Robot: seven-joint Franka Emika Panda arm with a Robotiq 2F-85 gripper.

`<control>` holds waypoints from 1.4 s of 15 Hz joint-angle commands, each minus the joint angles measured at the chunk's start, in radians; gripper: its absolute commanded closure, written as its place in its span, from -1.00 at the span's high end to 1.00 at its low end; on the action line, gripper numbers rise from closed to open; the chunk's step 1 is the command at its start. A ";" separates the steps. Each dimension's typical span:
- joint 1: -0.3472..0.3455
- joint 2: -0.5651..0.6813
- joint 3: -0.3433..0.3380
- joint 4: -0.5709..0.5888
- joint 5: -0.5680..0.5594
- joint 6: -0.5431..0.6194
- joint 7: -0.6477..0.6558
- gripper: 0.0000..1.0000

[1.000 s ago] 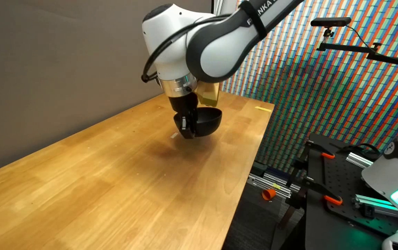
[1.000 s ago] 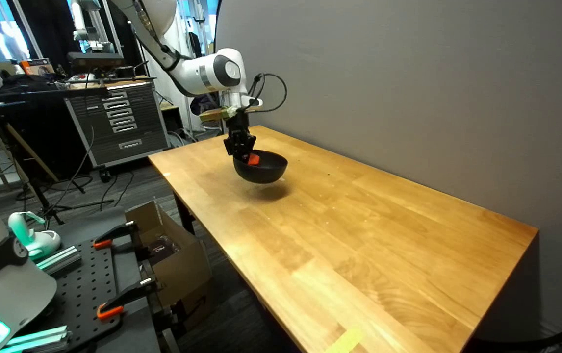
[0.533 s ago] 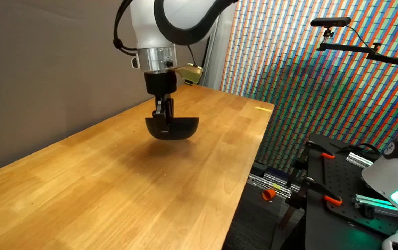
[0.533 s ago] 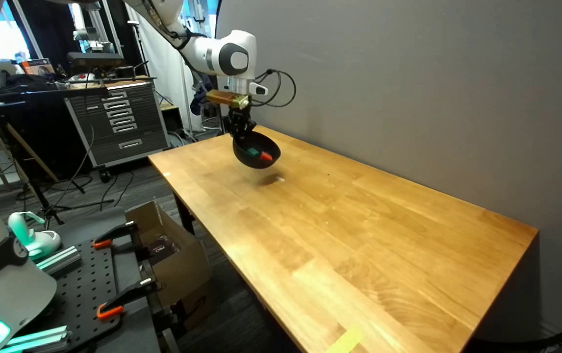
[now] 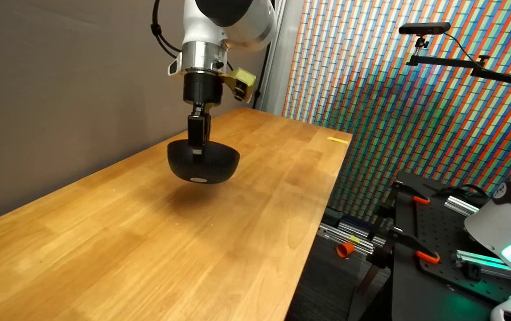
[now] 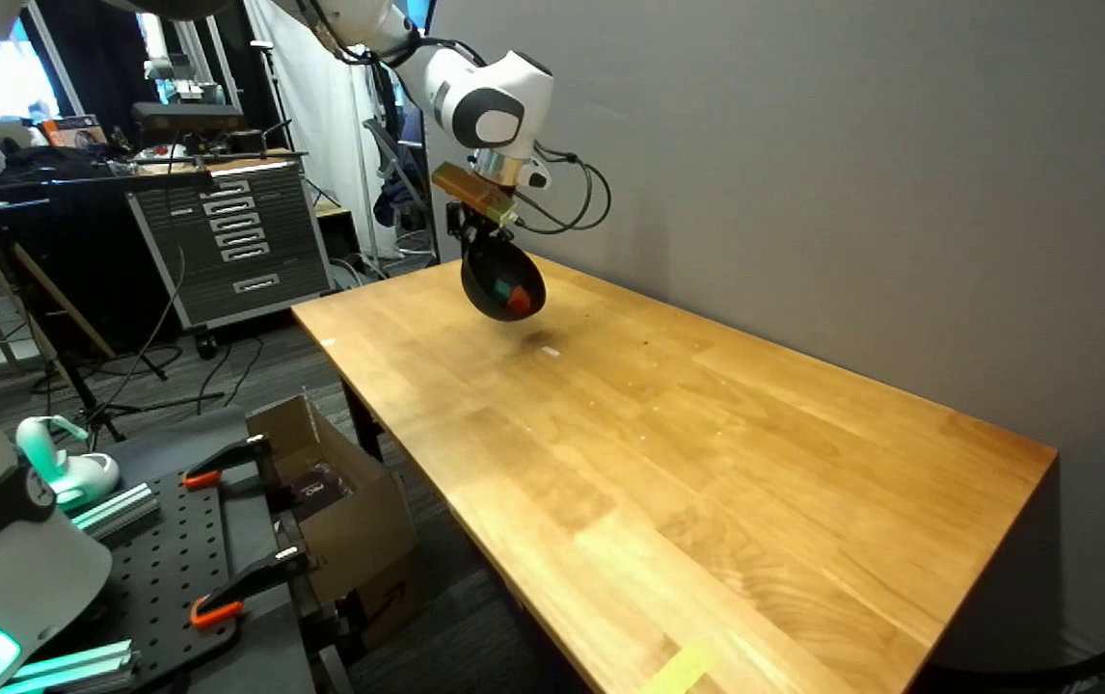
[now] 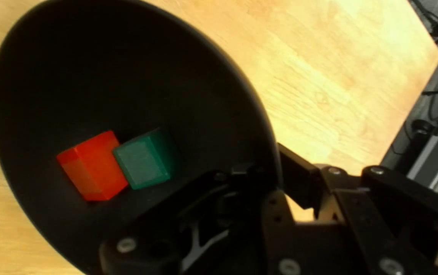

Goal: Pour the blocks from the black bowl onto the table

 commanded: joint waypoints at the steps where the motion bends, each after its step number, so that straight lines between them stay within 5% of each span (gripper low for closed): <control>1: -0.058 0.050 0.074 0.025 0.135 -0.022 -0.137 -0.95; 9: -0.127 0.103 0.169 0.038 0.394 -0.162 -0.362 -0.95; 16: -0.174 0.101 0.118 0.138 0.658 -0.520 -0.405 -0.95; 21: -0.182 0.095 0.050 0.088 0.912 -0.664 -0.414 -0.95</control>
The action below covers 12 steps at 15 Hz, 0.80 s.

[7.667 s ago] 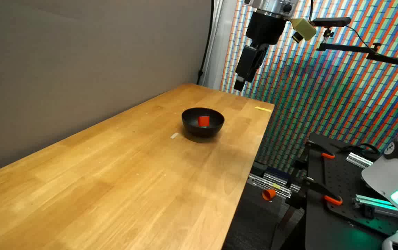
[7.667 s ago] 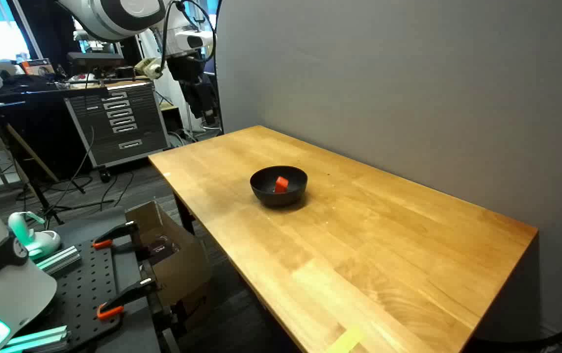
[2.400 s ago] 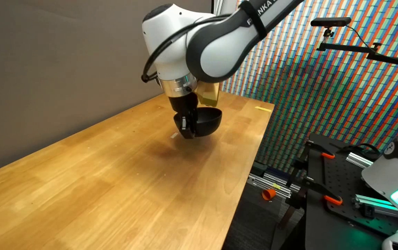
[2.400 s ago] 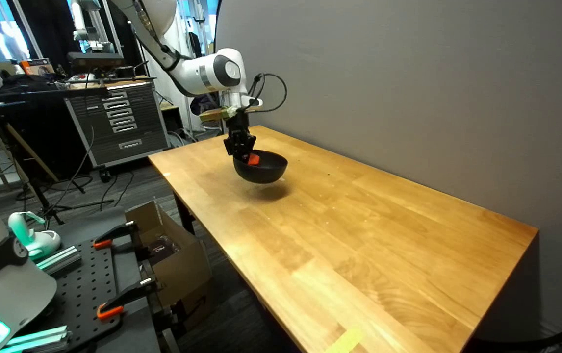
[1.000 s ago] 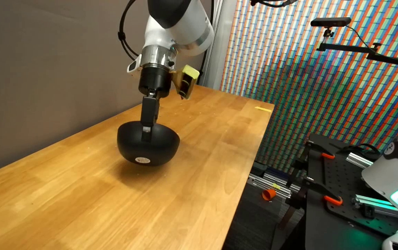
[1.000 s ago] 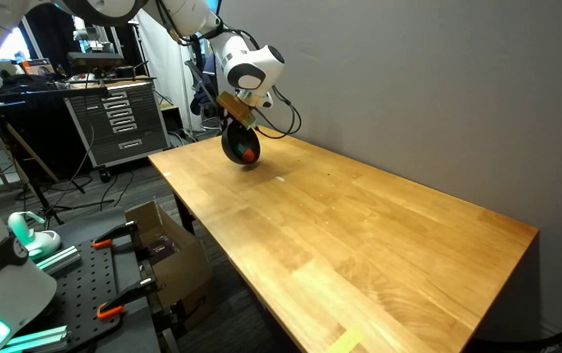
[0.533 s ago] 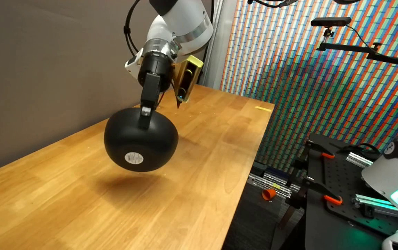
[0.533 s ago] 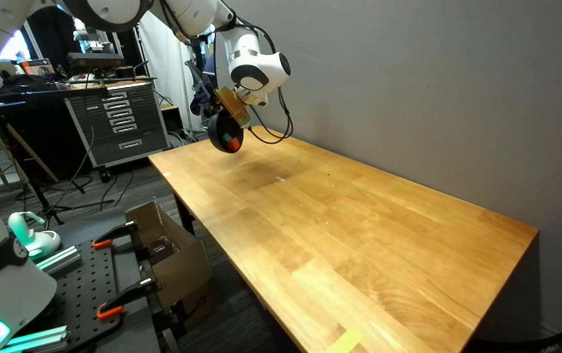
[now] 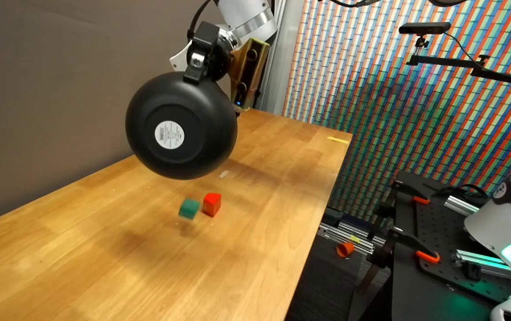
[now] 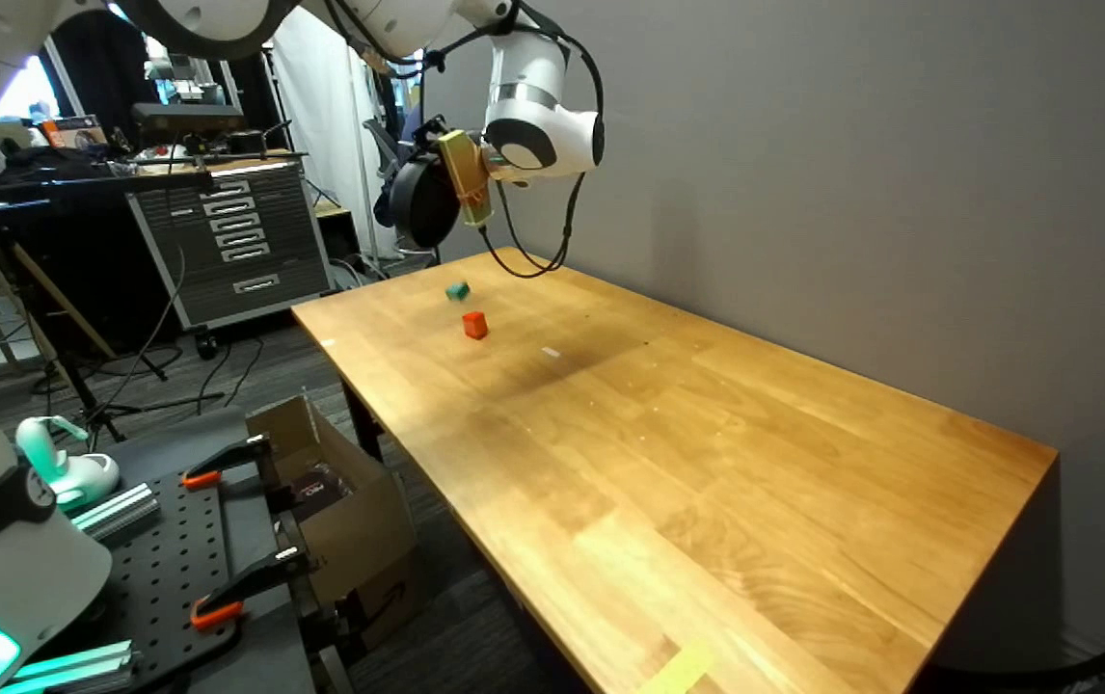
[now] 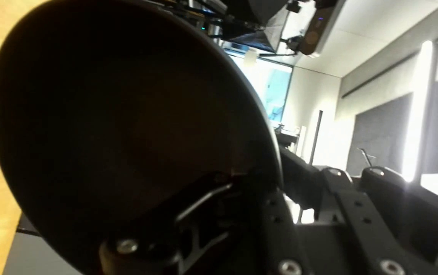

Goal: Pour the blocks from the black bowl onto the table

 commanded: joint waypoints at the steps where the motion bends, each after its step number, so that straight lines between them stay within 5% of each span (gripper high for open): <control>1: 0.003 -0.022 -0.049 -0.058 0.207 -0.059 -0.015 -0.95; 3: 0.053 -0.084 -0.098 -0.131 0.309 0.062 -0.029 -0.95; 6: 0.167 -0.117 -0.183 -0.143 0.211 0.158 -0.023 -0.95; 12: 0.222 -0.186 -0.299 -0.187 -0.054 0.201 0.025 -0.95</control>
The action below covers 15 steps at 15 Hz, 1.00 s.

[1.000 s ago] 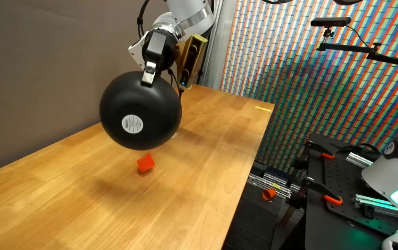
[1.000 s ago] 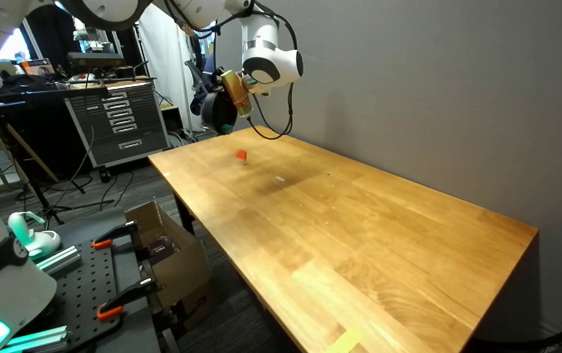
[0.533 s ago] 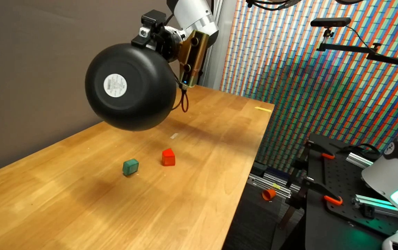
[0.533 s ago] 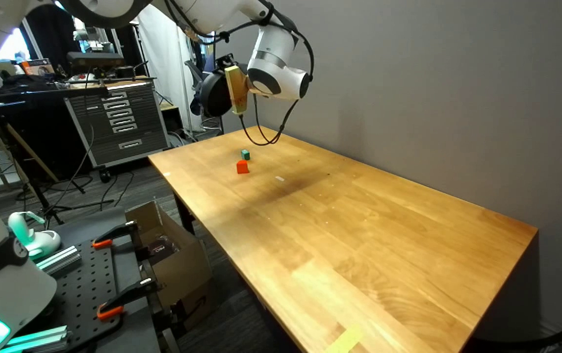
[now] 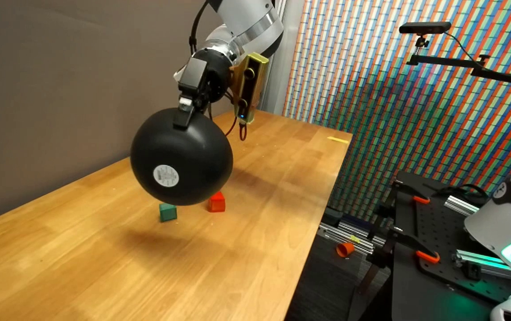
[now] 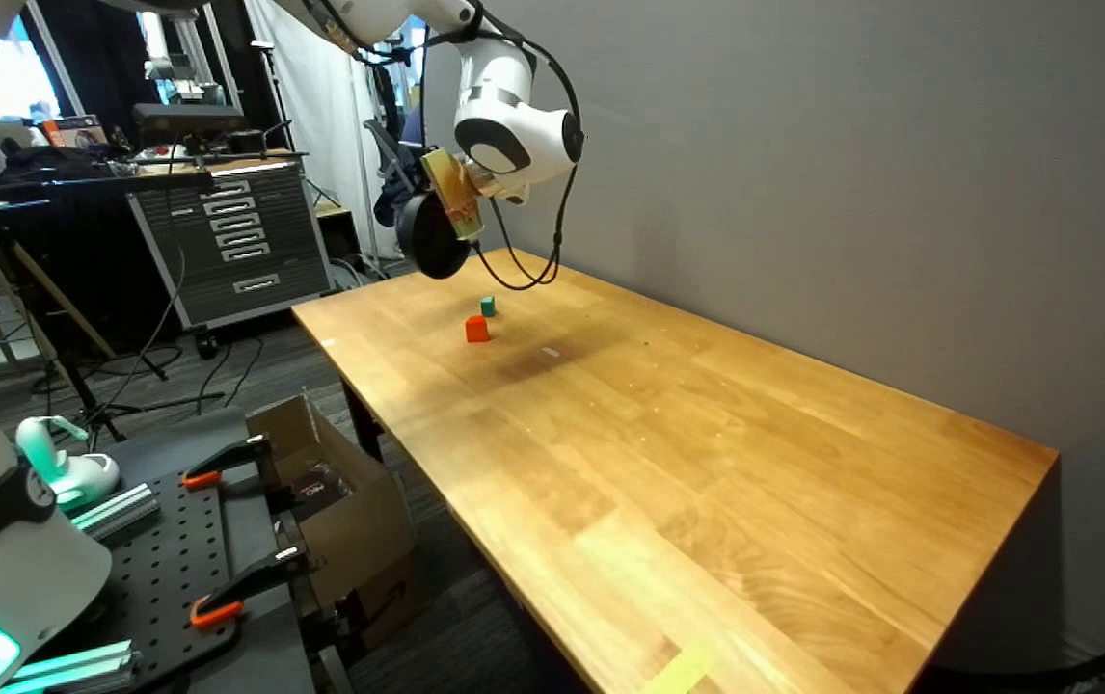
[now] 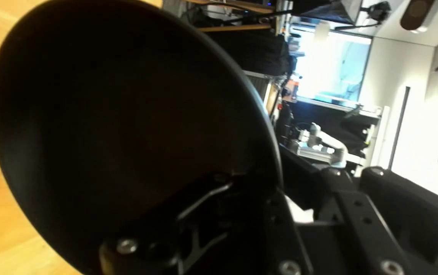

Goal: Pour the blocks from the black bowl onto the table

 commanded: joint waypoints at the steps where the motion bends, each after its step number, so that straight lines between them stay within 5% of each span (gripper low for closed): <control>1: -0.005 -0.085 -0.069 -0.044 -0.174 0.004 0.039 -0.95; 9: -0.070 -0.117 -0.109 -0.011 -0.690 0.037 0.070 -0.95; 15: -0.054 -0.034 -0.112 -0.104 -1.056 0.286 0.077 -0.95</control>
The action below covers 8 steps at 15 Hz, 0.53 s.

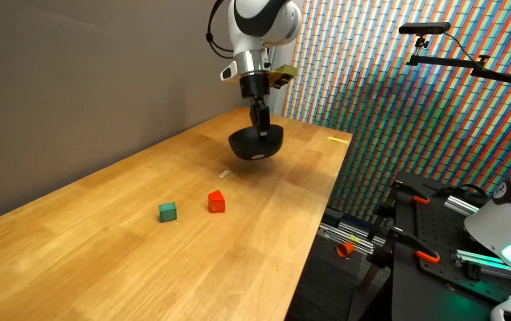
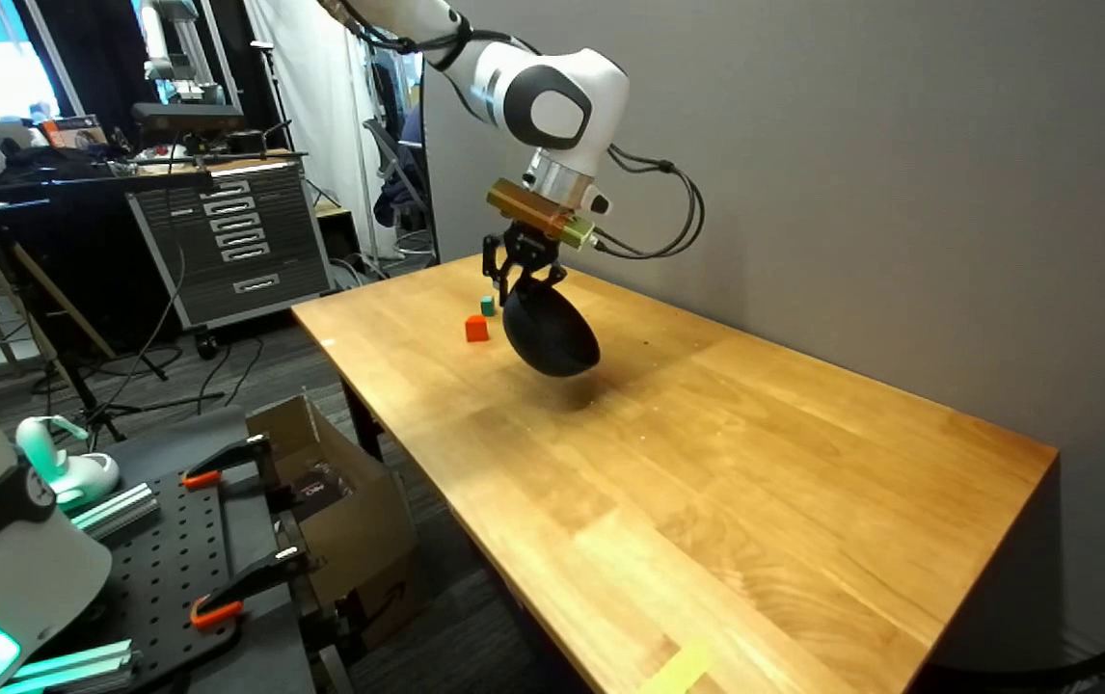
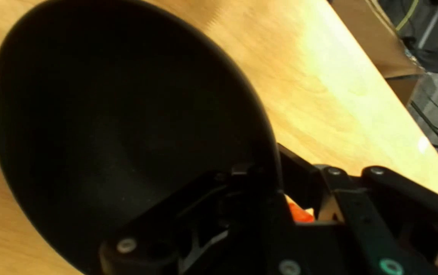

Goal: Pour the blocks from the black bowl onto the table

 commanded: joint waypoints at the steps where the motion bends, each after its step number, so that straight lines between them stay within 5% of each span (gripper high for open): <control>1: 0.022 0.052 -0.002 -0.049 -0.194 0.153 0.036 -0.95; 4: 0.055 0.089 -0.011 -0.036 -0.376 0.204 0.094 -0.95; 5: -0.029 0.085 0.081 -0.050 -0.274 0.261 -0.033 -0.95; 6: -0.019 0.085 0.085 -0.057 -0.305 0.291 -0.046 -0.95; 8: -0.005 0.074 0.074 -0.078 -0.251 0.370 0.148 -0.95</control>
